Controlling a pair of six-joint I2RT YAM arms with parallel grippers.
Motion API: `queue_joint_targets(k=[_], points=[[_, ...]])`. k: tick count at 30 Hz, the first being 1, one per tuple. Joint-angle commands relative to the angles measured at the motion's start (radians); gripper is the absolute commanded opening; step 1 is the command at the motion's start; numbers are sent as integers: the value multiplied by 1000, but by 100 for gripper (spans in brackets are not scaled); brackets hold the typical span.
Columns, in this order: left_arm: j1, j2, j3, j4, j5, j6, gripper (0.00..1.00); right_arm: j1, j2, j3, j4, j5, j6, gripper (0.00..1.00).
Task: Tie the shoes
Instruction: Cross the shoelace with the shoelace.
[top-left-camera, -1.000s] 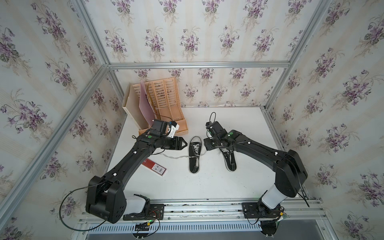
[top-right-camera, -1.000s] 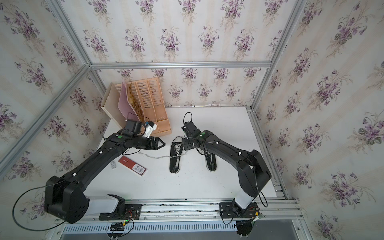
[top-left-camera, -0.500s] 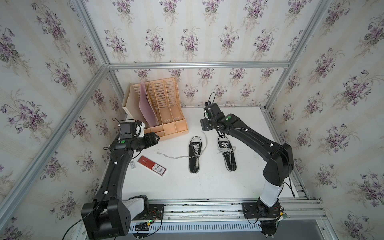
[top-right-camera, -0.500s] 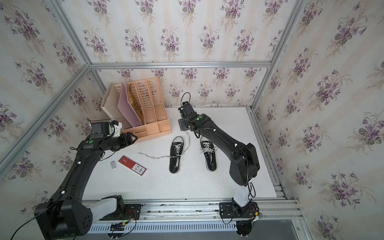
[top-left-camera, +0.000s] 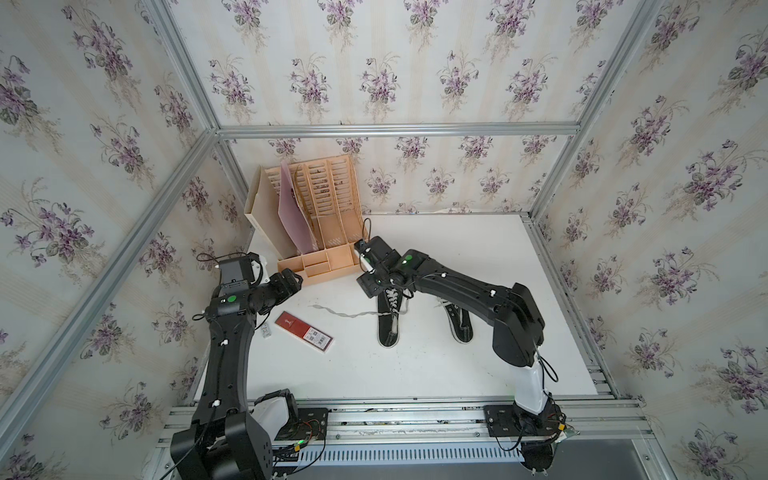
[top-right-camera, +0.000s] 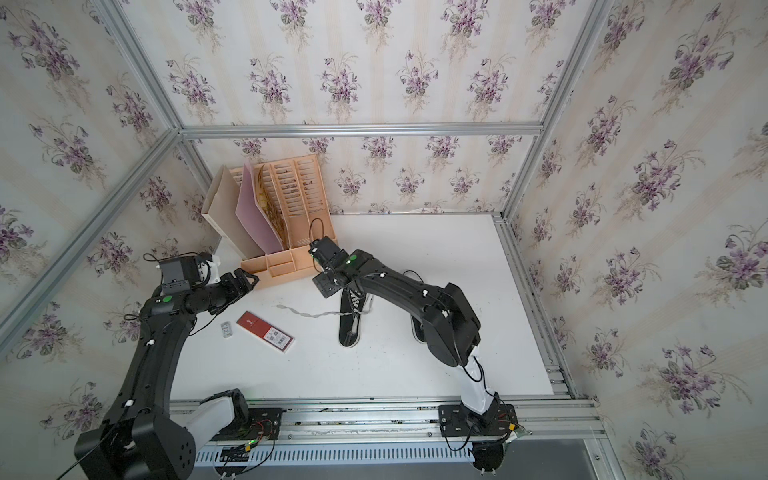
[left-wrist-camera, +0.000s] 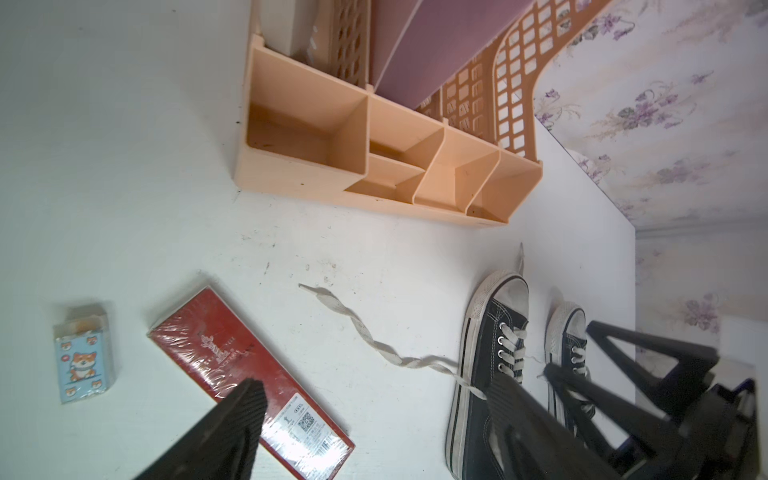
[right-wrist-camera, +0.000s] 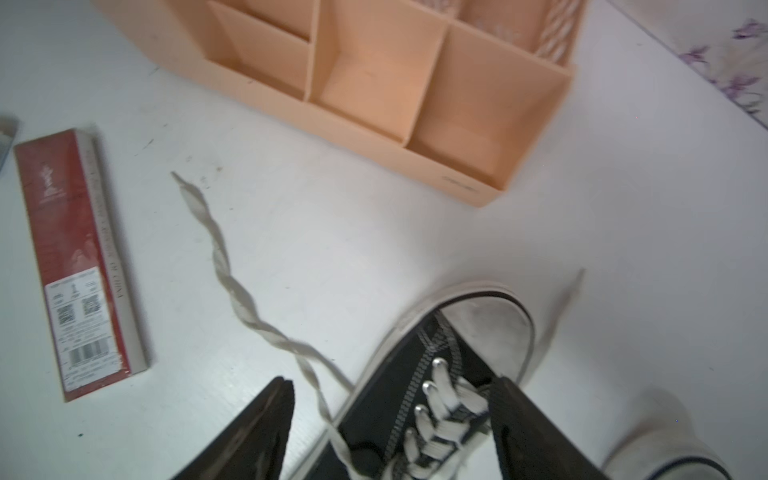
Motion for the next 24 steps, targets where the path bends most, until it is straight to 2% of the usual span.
queue_joint_targets(k=[1,10,18,21,24], points=[[31,-15,-17,14,-12,-18,90,29,78,65,25,-58,-34,79],[43,-47,-63,-3,-5,-19,90,79,327,279,37,-141,-128,76],[43,-49,-76,-3,18,-33,90,98,428,310,49,-192,-141,73],[43,-47,-76,0,23,-31,90,98,468,309,47,-202,-126,61],[43,-46,-76,13,49,-19,90,98,470,307,26,-202,-115,35]])
